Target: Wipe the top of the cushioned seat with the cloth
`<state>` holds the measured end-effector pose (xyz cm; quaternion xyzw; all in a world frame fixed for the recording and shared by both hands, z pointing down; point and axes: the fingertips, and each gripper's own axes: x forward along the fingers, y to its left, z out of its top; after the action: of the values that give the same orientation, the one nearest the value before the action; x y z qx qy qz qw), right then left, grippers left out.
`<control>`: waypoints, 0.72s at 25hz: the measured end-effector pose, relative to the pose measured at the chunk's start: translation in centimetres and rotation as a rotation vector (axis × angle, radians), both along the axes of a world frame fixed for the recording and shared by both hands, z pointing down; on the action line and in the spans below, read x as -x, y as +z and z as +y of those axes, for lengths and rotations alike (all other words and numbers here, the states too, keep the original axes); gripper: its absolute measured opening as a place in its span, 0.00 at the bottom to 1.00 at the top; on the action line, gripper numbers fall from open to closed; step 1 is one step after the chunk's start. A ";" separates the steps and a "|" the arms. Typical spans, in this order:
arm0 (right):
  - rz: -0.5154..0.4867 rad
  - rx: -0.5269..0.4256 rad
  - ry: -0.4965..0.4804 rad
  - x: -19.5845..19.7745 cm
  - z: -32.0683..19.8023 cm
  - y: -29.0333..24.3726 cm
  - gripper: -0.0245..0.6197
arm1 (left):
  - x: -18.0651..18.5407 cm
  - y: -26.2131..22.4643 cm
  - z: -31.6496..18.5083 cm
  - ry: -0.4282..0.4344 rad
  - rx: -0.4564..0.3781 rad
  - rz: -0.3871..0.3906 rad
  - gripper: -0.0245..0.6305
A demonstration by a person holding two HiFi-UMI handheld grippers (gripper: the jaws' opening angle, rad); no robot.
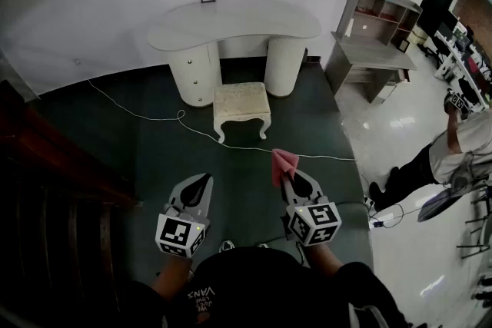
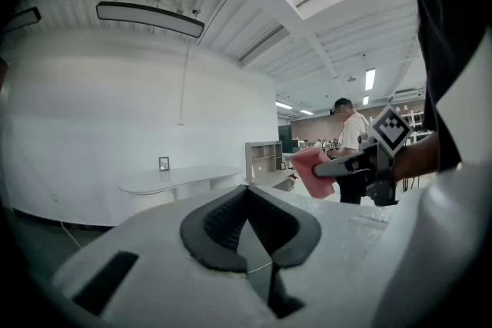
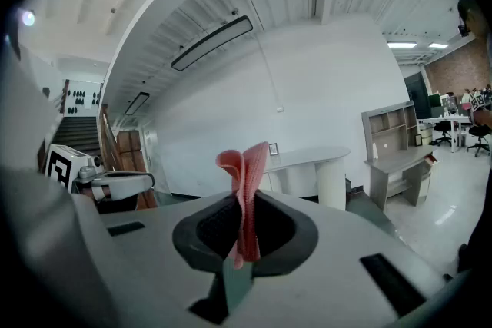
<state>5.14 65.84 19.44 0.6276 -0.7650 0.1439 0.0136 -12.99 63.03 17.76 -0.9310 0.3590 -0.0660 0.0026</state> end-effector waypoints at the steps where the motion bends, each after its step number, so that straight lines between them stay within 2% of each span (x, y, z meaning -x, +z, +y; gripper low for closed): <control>1: 0.003 -0.001 -0.001 0.2 0.0 0.0 0.08 | 0.2 0.0 0.0 0.000 -0.003 0.002 0.06; 8: -0.010 -0.012 0.015 1.1 -0.1 -0.2 0.08 | 1.4 0.3 -0.1 0.015 -0.006 0.014 0.06; 18: -0.037 -0.004 0.070 4.7 -0.7 0.7 0.08 | 5.4 1.6 -1.5 0.050 0.038 0.008 0.06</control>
<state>0.43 65.18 20.18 0.6513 -0.7430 0.1542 -0.0069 -18.43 61.48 19.36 -0.9399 0.3343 -0.0688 -0.0148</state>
